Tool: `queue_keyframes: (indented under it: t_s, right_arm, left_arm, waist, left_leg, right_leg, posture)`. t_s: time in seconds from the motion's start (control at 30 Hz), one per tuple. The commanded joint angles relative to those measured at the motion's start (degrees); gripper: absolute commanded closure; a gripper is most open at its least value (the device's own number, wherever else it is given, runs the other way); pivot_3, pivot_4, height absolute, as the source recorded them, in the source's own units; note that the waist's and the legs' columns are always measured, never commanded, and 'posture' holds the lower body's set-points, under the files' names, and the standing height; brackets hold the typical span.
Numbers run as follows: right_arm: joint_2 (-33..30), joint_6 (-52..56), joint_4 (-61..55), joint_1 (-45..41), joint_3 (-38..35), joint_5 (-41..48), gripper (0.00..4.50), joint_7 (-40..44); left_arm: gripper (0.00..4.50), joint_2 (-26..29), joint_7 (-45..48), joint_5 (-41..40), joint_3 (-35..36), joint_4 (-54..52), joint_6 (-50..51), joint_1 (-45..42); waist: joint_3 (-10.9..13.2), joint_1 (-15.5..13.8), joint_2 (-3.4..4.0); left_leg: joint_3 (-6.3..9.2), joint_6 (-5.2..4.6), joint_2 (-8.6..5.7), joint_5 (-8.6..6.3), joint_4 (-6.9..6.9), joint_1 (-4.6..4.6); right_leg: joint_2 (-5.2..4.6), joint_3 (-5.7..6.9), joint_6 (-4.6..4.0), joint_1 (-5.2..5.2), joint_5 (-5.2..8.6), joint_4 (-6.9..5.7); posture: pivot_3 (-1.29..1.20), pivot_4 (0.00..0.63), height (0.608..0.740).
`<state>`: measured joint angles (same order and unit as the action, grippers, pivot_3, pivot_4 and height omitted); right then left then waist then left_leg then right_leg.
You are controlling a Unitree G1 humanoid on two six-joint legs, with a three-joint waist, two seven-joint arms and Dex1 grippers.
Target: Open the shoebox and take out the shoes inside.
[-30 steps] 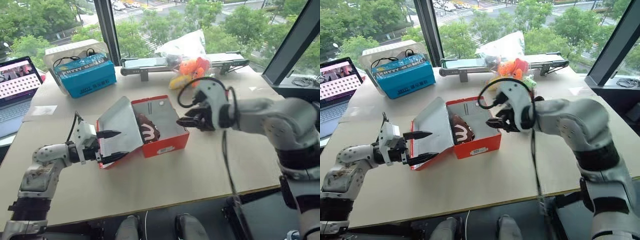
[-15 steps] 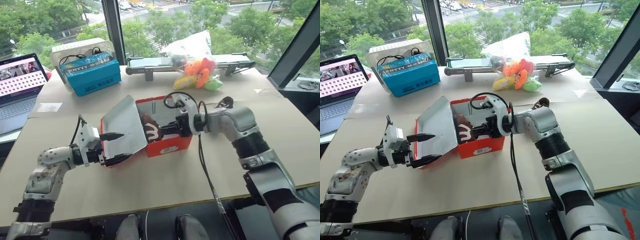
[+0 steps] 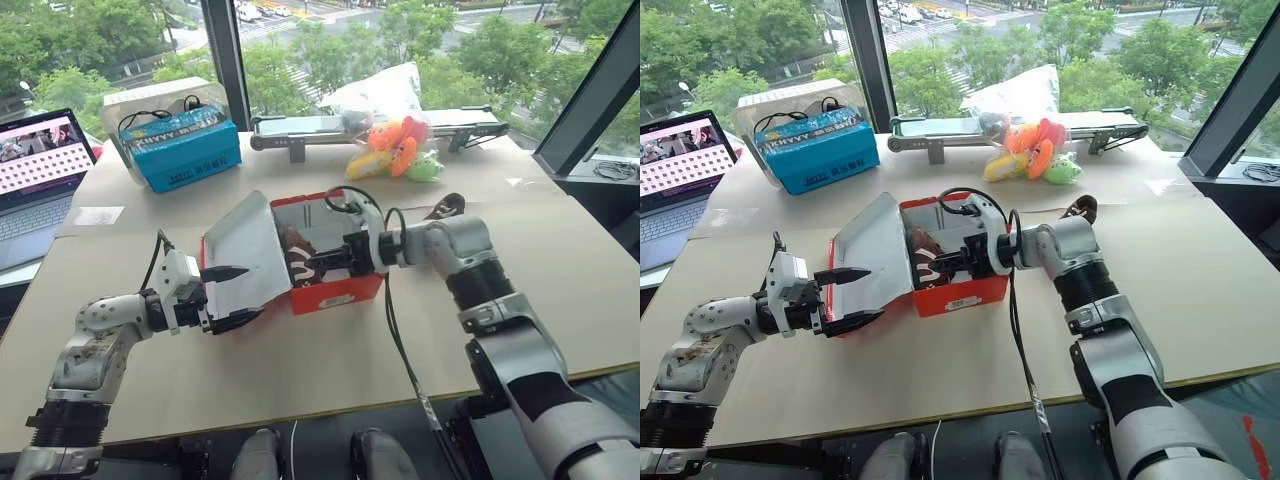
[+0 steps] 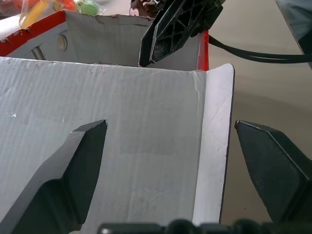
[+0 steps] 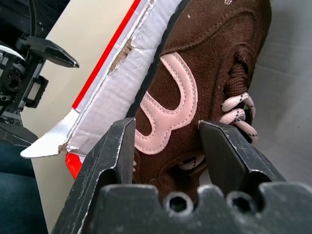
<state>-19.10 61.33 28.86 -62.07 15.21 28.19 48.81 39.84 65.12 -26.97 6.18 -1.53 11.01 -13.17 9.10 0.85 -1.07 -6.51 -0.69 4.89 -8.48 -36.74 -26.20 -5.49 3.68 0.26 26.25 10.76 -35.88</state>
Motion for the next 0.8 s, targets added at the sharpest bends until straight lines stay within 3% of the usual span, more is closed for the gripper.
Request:
queue_keyframes:
  t_s: [0.03,0.33,0.43,0.53,0.57,0.8]
  right_arm:
    - [-1.44,-3.96,-0.27,-2.74,3.6,-5.11,1.93,3.43]
    - [-4.51,-5.21,-6.29,-8.37,4.64,-9.64,1.93,6.96]
    - [-4.23,-3.76,-6.7,-8.69,3.9,-9.49,1.27,6.83]
    - [-3.04,-4.59,-3.61,-9.09,3.74,-10.04,0.19,6.81]
    - [-2.26,-6.1,-0.4,-9.05,4.27,-10.9,0.06,7.1]
    - [1.59,-14.17,17.26,-11.65,4.69,-14.96,0.06,12.66]
  left_arm:
    - [0.0,-0.07,-0.3,-0.05,0.17,-2.02,-0.45,-0.24]
    - [0.0,-0.26,-0.71,-0.13,-0.04,-2.1,-0.75,-0.1]
    - [0.0,-0.39,-0.76,-0.05,-0.05,-2.01,-0.75,-0.15]
    - [0.0,-0.52,-0.74,0.08,-0.18,-1.88,-0.76,-0.39]
    - [0.0,-0.55,-0.72,0.09,-0.22,-1.89,-0.79,-0.45]
    - [0.0,-0.61,-0.89,0.17,-0.19,-1.99,-0.79,-0.37]
  waist:
    - [0.0,-0.01,0.0]
    - [0.01,0.08,0.01]
    - [0.01,-0.01,0.01]
    - [0.01,-0.03,0.01]
    - [0.01,-0.02,0.01]
    - [0.01,-0.03,0.01]
  left_leg:
    - [0.0,0.02,0.0,-0.01,0.0,0.01]
    - [0.0,0.02,0.01,-0.01,-0.01,-0.09]
    - [0.0,0.02,0.03,-0.01,-0.01,-0.07]
    - [0.0,0.05,0.02,-0.02,-0.01,-0.07]
    - [0.0,0.05,0.02,-0.02,-0.01,-0.07]
    - [-0.01,0.0,0.01,0.01,-0.01,-0.07]
  right_leg:
    - [0.0,0.0,0.0,0.0,0.0,0.0]
    - [0.0,0.01,-0.02,0.08,0.02,0.01]
    - [0.03,0.01,-0.02,0.08,0.02,-0.01]
    - [0.02,0.02,-0.03,0.07,0.01,-0.02]
    - [0.02,0.02,-0.03,0.07,0.01,-0.02]
    - [0.03,0.02,-0.03,0.06,0.01,-0.02]
  posture:
    - [0.0,0.15,0.74]
    - [0.0,0.15,0.74]
    - [0.0,0.15,0.74]
    - [0.0,0.15,0.74]
    - [0.0,0.15,0.74]
    - [0.0,0.15,0.74]
